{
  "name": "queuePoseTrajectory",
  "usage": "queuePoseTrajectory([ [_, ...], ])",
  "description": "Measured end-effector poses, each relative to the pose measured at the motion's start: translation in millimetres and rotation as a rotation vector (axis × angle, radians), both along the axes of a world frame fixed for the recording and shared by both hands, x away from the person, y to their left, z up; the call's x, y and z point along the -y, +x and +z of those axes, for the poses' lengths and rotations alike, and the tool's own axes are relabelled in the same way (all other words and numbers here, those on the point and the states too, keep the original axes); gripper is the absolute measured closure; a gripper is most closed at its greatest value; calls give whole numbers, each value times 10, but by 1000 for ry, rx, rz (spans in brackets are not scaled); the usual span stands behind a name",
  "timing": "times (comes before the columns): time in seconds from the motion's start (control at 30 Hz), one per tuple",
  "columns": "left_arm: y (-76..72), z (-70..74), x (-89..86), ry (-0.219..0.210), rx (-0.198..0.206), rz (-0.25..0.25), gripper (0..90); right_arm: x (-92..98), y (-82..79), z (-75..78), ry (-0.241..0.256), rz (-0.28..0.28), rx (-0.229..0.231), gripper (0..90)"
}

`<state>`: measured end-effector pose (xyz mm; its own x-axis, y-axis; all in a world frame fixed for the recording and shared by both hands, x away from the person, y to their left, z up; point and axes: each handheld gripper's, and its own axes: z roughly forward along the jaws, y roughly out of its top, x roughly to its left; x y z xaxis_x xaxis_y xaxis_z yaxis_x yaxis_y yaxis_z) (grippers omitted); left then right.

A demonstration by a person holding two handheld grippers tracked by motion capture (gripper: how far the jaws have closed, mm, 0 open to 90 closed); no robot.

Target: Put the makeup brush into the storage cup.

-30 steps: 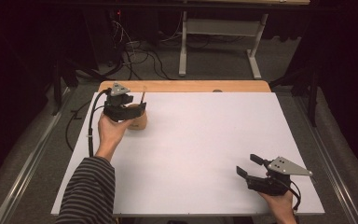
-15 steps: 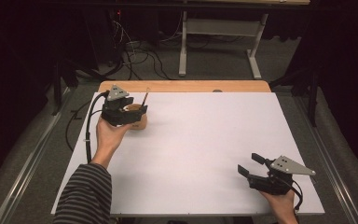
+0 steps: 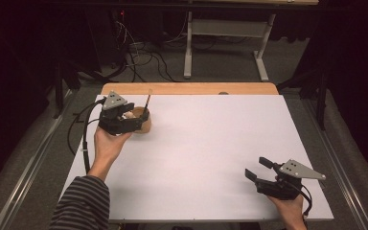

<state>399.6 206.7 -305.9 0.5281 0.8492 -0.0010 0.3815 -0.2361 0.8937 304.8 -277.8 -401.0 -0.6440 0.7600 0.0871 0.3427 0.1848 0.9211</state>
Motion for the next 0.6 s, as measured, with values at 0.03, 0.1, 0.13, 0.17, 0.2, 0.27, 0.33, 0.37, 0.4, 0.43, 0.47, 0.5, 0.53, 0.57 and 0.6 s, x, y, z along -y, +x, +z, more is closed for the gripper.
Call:
queuePoseTrajectory([
  [0.03, -9, 0, -4, 1, 0, 0, 351, 0, 0, 2, 5, 0, 0, 289],
  [0.1, -35, 1, -18, -6, 2, -2, 350, 6, 0, 6, 12, 1, -1, 289],
  [0.13, -50, 2, -26, -7, 3, -3, 349, 10, 1, 8, 19, 2, -2, 289],
  [0.17, -60, 3, -30, -8, 3, -3, 348, 17, -1, 12, 27, 3, -9, 289],
  [0.2, -75, 2, -36, -9, 6, -4, 348, 22, 2, 13, 26, 4, -6, 289],
  [0.27, -98, -2, -46, -16, 5, -6, 347, 24, 2, 14, 26, 1, -5, 289],
  [0.33, -120, -14, -54, -23, 3, -8, 346, 22, -1, 18, 23, 2, -7, 289],
  [0.37, -132, -20, -55, -23, 3, -9, 344, 19, -1, 18, 23, 1, -4, 289],
  [0.4, -144, -27, -55, -25, 2, -11, 344, 16, -3, 19, 23, -1, -6, 290],
  [0.43, -155, -34, -56, -25, 3, -12, 343, 14, -3, 20, 22, 0, -6, 290],
  [0.47, -166, -39, -59, -25, 1, -14, 342, 13, -2, 20, 22, 0, -7, 289],
  [0.5, -177, -42, -63, -25, 1, -16, 339, 12, -2, 20, 21, 0, -7, 290],
  [0.53, -190, -44, -67, -25, 2, -17, 339, 13, -2, 21, 21, 1, -6, 290],
  [0.57, -201, -45, -70, -24, 2, -17, 339, 13, -2, 21, 22, 1, -6, 290],
  [0.6, -212, -46, -74, -22, 2, -17, 339, 13, -2, 22, 22, 1, -6, 290],
])
